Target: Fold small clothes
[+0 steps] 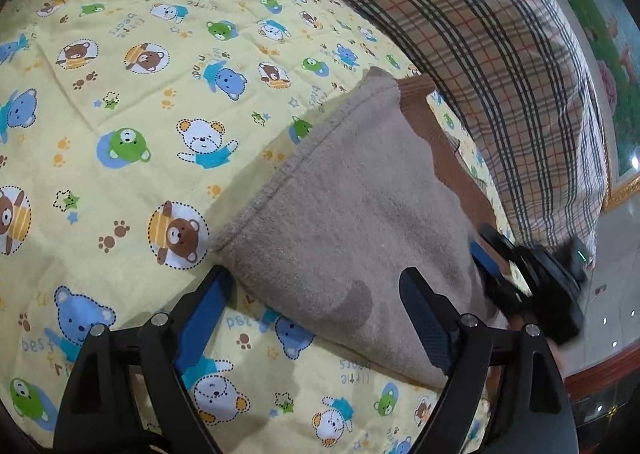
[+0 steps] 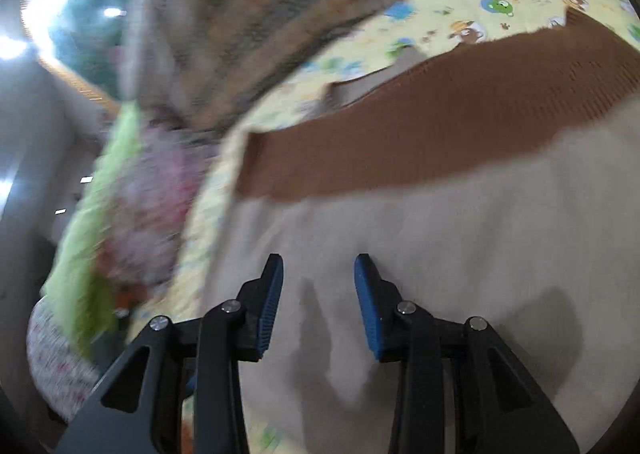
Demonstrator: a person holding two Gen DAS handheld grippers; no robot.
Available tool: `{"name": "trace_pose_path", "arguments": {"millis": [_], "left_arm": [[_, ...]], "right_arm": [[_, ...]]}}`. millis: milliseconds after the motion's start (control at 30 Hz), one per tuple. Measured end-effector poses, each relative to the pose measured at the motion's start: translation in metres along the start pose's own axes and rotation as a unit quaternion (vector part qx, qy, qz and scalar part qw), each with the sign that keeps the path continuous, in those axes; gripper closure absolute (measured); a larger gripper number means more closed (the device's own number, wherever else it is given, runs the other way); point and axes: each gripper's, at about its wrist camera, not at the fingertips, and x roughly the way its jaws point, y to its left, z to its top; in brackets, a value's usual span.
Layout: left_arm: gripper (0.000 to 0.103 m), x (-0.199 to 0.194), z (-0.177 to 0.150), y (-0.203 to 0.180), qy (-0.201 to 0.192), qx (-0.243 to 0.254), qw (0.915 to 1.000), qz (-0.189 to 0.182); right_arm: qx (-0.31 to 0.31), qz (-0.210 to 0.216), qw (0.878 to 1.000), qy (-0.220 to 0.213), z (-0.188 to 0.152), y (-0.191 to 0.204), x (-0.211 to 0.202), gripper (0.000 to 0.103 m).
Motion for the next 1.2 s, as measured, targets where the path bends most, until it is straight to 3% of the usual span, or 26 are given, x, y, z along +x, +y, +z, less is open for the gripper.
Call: {"name": "trace_pose_path", "arguments": {"millis": [67,133,233,300,400,467,533,633,733,833,967,1100,1200], "left_arm": [[0.017,0.001,0.001,0.0,-0.007,-0.007,0.9999,0.0],[0.014,0.003,0.002,-0.002,-0.013,-0.008,0.9999,0.004],[0.013,0.006,0.003,-0.007,-0.019,-0.002,0.9997,0.014],[0.013,0.008,0.003,-0.011,-0.024,0.001,0.9996,0.018],[0.017,0.012,0.005,-0.017,-0.03,0.012,0.9991,0.029],[0.027,0.015,0.006,-0.019,-0.031,0.016,0.9988,0.033],[0.068,0.019,0.009,-0.021,-0.023,0.027,0.9987,0.037],[0.085,0.027,0.014,-0.019,-0.003,0.021,0.9997,0.016],[0.093,0.024,0.013,-0.042,-0.008,0.066,0.9977,0.014],[0.094,0.014,0.001,-0.087,-0.021,0.149,0.9886,0.001],[0.095,0.009,-0.025,-0.141,-0.018,0.236,0.9706,-0.044],[0.095,0.032,-0.061,-0.175,0.027,0.309,0.9475,-0.076],[0.095,0.062,-0.076,-0.174,0.069,0.327,0.9401,-0.065]], "right_arm": [[0.016,-0.029,0.999,-0.02,0.024,-0.011,0.008,0.065],[0.032,-0.069,0.995,-0.066,0.053,-0.025,0.007,0.065],[0.076,-0.042,0.991,-0.105,0.064,-0.036,-0.009,0.065],[0.071,-0.014,0.99,-0.121,0.051,-0.027,-0.027,0.064],[0.054,0.006,0.991,-0.124,0.021,-0.016,-0.049,0.046],[0.051,0.017,0.991,-0.126,-0.01,-0.015,-0.069,0.044],[0.057,0.02,0.991,-0.122,-0.032,-0.02,-0.083,0.044],[0.064,0.011,0.991,-0.12,-0.055,-0.032,-0.101,0.044],[0.059,-0.005,0.991,-0.121,-0.07,-0.045,-0.117,0.044],[0.071,-0.013,0.99,-0.124,-0.07,-0.061,-0.132,0.044],[0.079,-0.005,0.989,-0.126,-0.062,-0.072,-0.148,0.044],[0.075,0.01,0.992,-0.105,-0.047,-0.072,-0.147,0.044],[0.057,0.011,0.996,-0.071,-0.035,-0.062,-0.131,0.044]]}}
